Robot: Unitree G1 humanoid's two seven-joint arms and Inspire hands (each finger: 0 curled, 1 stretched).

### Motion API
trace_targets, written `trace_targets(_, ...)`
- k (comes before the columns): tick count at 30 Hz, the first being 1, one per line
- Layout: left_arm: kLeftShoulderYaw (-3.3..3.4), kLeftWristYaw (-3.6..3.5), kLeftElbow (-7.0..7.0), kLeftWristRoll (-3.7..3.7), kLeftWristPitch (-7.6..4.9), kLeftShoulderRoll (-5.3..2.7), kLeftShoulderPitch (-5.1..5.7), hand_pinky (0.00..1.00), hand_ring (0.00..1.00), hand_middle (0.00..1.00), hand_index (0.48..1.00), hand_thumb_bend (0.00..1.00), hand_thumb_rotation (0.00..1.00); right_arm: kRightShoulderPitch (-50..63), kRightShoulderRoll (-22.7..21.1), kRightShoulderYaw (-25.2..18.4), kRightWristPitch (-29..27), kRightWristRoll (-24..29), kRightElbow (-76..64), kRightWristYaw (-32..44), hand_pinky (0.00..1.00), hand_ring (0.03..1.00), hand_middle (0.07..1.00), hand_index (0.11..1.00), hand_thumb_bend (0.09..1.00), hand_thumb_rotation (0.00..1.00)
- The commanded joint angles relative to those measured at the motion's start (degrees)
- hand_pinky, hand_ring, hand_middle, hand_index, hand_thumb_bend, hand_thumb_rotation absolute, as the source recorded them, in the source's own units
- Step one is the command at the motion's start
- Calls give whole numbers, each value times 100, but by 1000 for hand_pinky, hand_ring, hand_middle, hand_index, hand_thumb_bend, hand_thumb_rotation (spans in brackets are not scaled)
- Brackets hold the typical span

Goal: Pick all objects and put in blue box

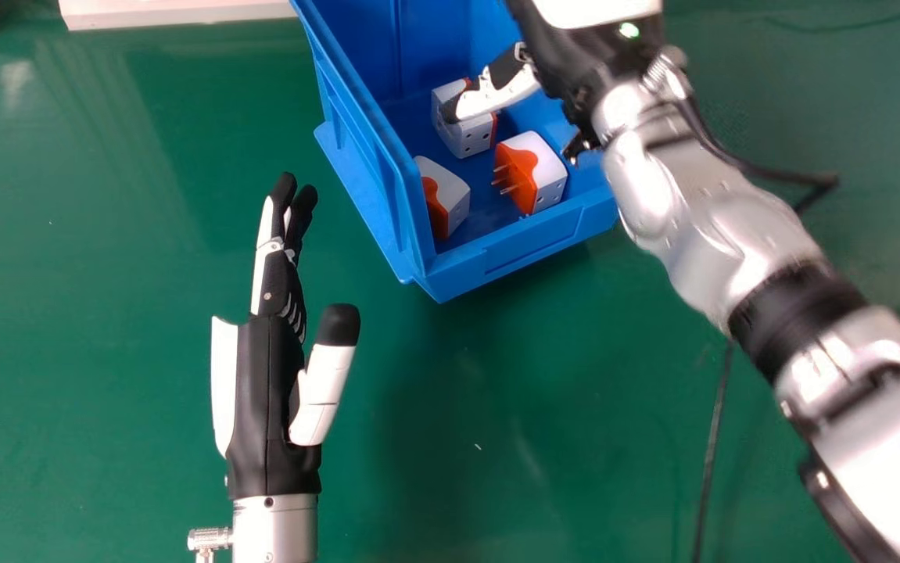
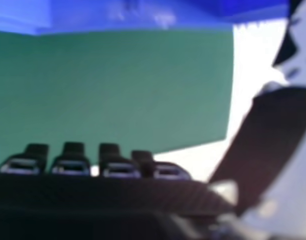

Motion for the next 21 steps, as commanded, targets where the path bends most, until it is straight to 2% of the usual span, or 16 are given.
trace_targets(1, -17, -4, -80, 19, -157, 37, 39, 998, 954, 946, 954, 893, 932, 722, -9, -415, -22, 337, -1177, -6, 1000, 1000, 1000, 1000, 973, 332)
trace_targets(5, -30, -20, -83, 20, -186, 65, 67, 996, 953, 946, 954, 894, 936, 1779, 257, -617, -344, 482, -2036, -438, 1000, 1000, 1000, 1000, 964, 359)
trace_targets(8, -41, -31, -127, -11, -148, 59, 115, 991, 945, 946, 952, 895, 944, 2430, 469, -735, -713, 758, -2319, -524, 961, 1000, 1000, 1000, 931, 472)
trace_targets(11, -51, -60, -145, -28, -138, 76, 149, 993, 945, 947, 951, 897, 944, 2936, 580, -849, -1211, 1087, -2421, -494, 956, 1000, 1000, 1000, 917, 511)
trace_targets(13, -59, -81, -139, -35, -160, 94, 162, 996, 946, 948, 951, 898, 945, 3192, 627, -911, -1489, 1250, -2489, -437, 955, 1000, 1000, 1000, 881, 574)
trace_targets(17, -57, -98, -112, -38, -162, 98, 153, 995, 944, 948, 952, 898, 946, 3752, 802, -991, -1786, 1449, -2676, -393, 944, 996, 1000, 1000, 842, 625)
trace_targets(21, -53, -92, -118, -9, -147, 95, 154, 992, 940, 948, 952, 903, 949, 4153, 1017, -1043, -2027, 1638, -2771, -341, 924, 979, 995, 1000, 790, 703)
